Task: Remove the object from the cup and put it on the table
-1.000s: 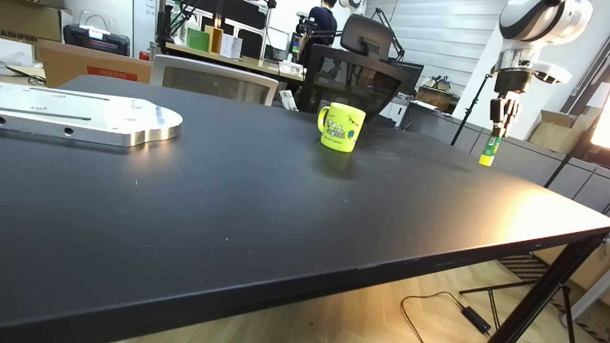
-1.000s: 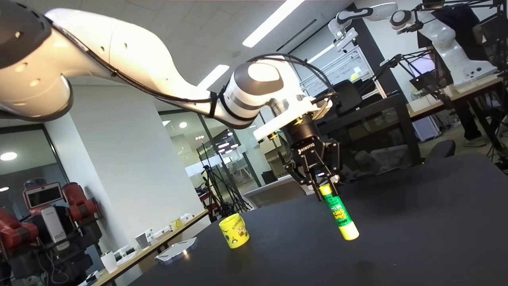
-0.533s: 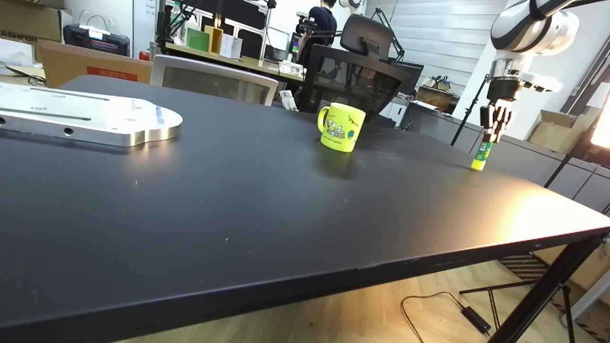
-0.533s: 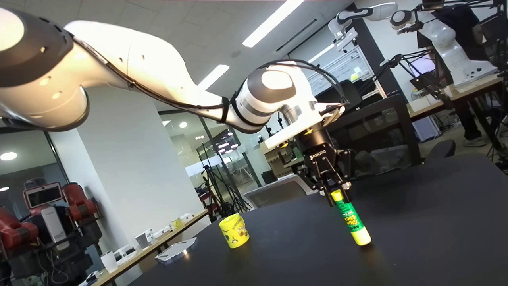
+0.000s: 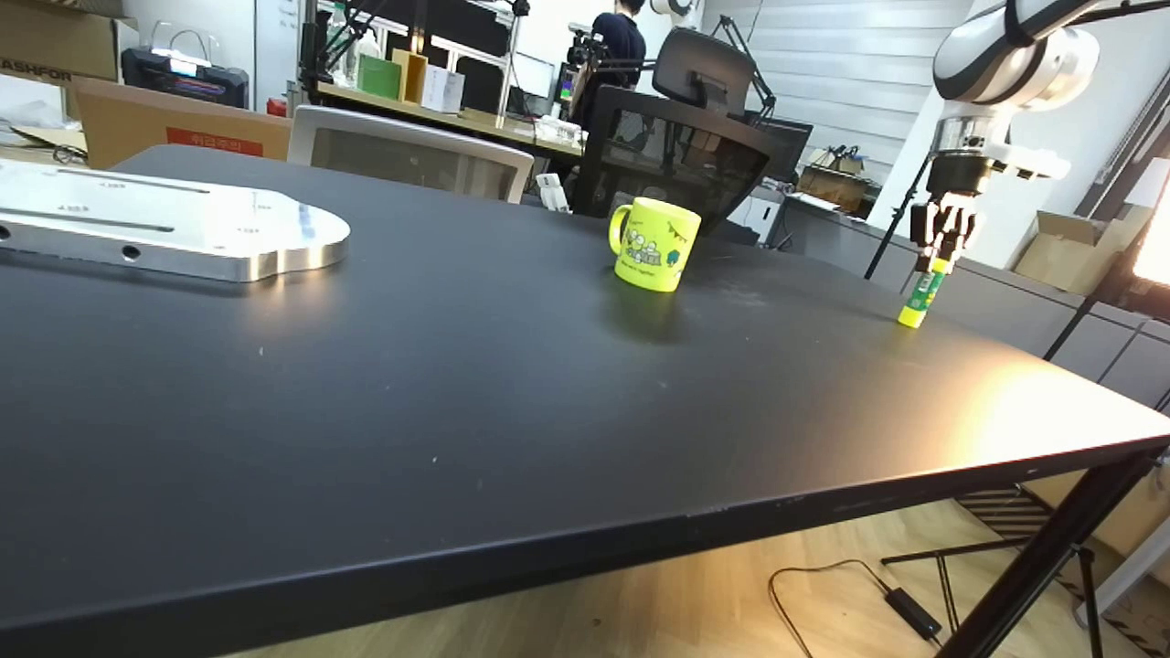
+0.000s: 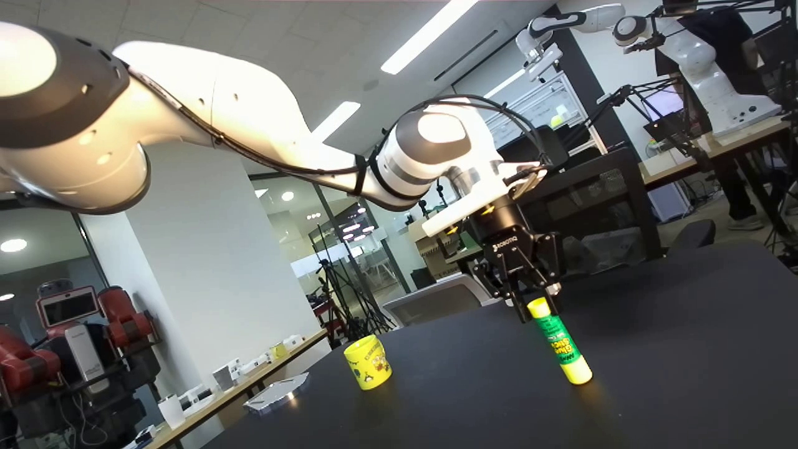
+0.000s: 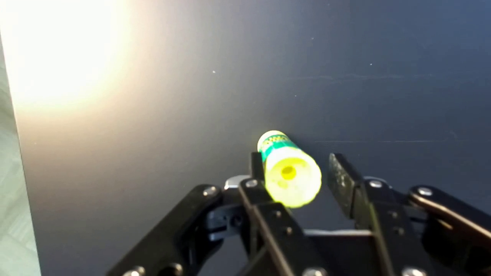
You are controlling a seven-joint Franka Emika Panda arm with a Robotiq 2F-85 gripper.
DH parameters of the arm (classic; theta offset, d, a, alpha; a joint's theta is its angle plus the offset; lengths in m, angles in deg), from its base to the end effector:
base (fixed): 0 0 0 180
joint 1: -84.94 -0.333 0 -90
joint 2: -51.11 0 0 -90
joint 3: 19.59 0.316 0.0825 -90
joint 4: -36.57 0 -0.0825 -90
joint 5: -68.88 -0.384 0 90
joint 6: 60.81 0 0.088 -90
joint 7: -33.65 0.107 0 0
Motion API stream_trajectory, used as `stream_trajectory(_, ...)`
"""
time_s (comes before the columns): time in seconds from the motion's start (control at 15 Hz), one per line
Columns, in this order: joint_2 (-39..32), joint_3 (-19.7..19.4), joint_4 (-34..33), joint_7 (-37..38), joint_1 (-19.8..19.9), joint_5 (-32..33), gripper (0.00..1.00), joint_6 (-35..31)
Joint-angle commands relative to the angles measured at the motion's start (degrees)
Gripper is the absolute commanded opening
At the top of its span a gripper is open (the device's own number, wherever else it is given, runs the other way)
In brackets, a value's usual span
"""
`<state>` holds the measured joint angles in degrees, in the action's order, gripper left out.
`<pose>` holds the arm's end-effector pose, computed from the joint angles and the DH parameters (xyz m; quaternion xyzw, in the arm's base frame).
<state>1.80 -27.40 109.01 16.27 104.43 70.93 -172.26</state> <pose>0.6594 -0.3165 0.2278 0.9921 -0.0591 -0.1061 0.0315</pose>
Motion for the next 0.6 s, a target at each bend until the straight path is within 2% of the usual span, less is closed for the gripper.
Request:
stream_trajectory(0.0,1.46,1.23,-2.02,0.50,0.53,-1.32,0.78,1.49)
stream_trajectory(0.2,6.71,1.29,0.57,0.79,-0.81,-0.88,0.98,0.12)
stream_trajectory(0.4,13.78,1.45,4.68,-1.32,-2.70,0.01,1.00,2.71)
stream_trajectory(0.47,7.75,1.49,-0.77,-0.77,-1.43,-0.49,1.00,1.54)
stream_trajectory(0.53,9.75,1.60,0.05,-1.06,-1.94,-0.49,1.00,2.58)
